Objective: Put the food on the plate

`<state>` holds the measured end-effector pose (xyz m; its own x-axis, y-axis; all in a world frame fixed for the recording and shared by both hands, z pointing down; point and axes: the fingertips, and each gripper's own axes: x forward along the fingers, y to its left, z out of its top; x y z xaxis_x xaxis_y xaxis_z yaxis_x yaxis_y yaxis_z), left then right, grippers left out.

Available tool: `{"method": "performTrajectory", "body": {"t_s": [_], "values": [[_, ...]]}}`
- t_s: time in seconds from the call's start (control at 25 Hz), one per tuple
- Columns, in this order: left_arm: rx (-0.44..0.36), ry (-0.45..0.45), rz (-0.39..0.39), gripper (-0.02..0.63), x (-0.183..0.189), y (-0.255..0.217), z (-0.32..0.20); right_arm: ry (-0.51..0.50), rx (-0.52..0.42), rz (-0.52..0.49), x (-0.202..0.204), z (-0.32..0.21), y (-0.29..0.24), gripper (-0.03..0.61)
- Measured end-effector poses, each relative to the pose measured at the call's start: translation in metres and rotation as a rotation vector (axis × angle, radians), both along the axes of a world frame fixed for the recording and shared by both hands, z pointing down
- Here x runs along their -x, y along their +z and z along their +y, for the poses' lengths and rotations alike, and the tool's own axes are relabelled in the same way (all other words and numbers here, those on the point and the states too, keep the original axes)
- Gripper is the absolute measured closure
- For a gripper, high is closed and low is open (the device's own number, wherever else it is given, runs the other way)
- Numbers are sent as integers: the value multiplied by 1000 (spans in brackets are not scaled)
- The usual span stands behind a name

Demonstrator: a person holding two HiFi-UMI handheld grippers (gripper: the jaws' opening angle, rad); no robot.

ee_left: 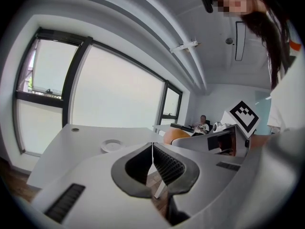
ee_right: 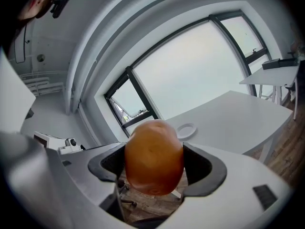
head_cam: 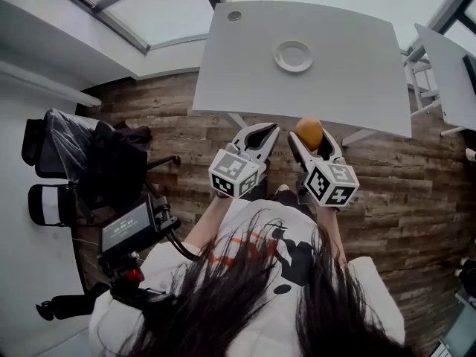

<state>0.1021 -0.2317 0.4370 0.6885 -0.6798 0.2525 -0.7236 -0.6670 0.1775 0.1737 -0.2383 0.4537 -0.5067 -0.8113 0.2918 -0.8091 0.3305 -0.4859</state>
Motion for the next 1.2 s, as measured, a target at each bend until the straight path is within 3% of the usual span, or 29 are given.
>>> {"method": "performTrajectory", "body": {"t_s": [0.48, 0.88, 1.2], "values": [[-26, 65, 8, 607, 1, -7, -81, 95, -4, 19, -14, -75, 0, 207], [-2, 94, 35, 607, 34, -7, -201, 113, 11, 43, 21, -189, -2, 207], [-6, 161, 47, 607, 21, -7, -203, 122, 1, 101, 20, -185, 3, 207]]}}
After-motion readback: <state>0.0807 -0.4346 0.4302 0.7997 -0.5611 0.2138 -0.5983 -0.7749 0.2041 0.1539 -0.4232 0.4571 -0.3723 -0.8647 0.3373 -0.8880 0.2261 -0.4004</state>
